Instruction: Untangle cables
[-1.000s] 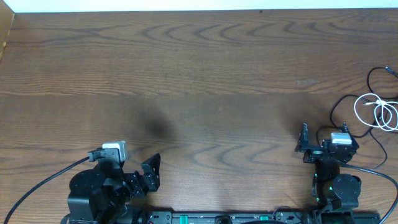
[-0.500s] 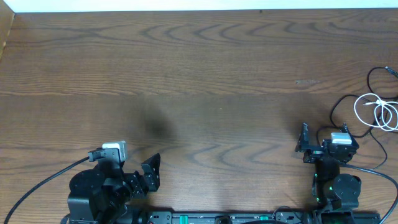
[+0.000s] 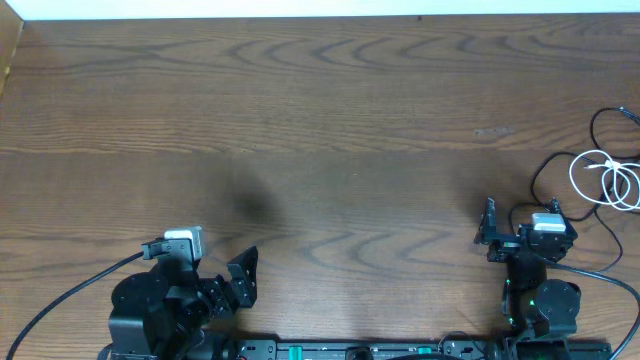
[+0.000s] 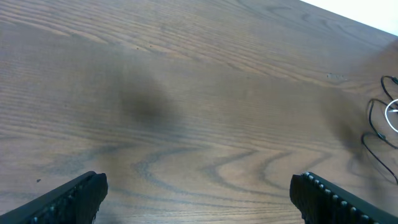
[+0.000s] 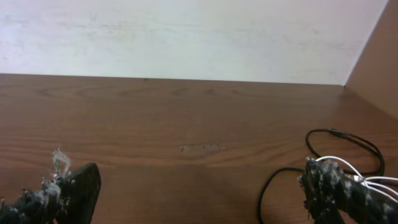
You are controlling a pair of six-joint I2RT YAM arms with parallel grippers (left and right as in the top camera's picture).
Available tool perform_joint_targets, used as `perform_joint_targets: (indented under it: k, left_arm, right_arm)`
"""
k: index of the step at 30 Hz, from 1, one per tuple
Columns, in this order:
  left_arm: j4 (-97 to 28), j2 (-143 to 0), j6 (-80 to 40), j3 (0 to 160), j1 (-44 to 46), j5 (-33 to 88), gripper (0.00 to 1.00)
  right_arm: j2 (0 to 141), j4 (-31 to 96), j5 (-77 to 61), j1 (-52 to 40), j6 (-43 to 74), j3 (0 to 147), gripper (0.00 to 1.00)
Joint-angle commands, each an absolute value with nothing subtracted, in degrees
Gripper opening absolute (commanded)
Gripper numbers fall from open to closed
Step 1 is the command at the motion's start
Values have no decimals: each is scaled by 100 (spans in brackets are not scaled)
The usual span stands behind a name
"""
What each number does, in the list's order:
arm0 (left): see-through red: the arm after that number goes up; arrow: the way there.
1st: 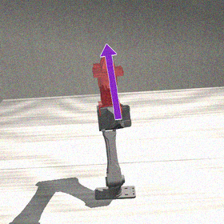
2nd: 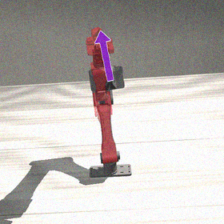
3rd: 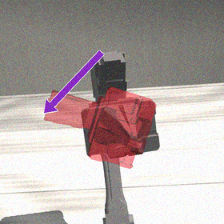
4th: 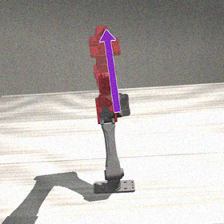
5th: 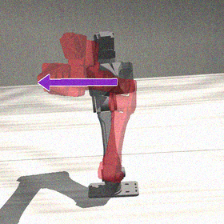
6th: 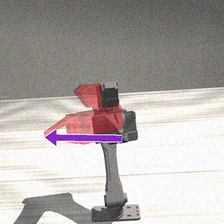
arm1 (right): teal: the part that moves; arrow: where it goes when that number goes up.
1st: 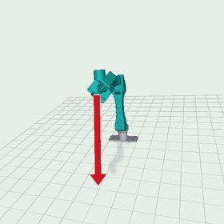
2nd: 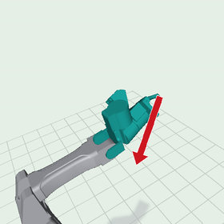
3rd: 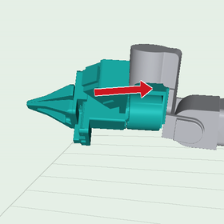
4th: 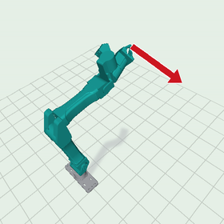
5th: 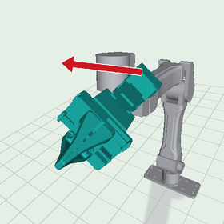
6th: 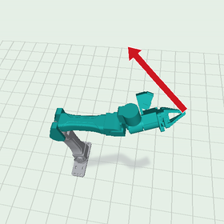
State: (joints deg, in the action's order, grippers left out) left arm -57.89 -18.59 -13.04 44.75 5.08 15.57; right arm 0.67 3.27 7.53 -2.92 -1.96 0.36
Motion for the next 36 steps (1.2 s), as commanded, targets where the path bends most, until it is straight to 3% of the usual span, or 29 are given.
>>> perform_joint_targets:
  k: [1, 13, 18, 27, 36]
  left_arm:
    - [-5780, -1831, -1205, 4521, 528, 1564, 98]
    - [-5780, -1820, -1205, 4521, 528, 1564, 98]
    - [-5586, -1671, -762, 4386, 508, 1022, 98]
    - [-3734, -683, -36, 2899, 84, 1096, 98]
    - [-541, -10, -43, 945, 56, 1138, 98]
  right_arm:
    - [32, 346, 825, -301, -242, 32, 99]
    - [32, 346, 825, -301, -244, 32, 99]
    - [32, 346, 825, -301, -242, 32, 99]
    - [32, 346, 825, -301, -242, 32, 99]
    - [32, 346, 825, -301, -242, 32, 99]
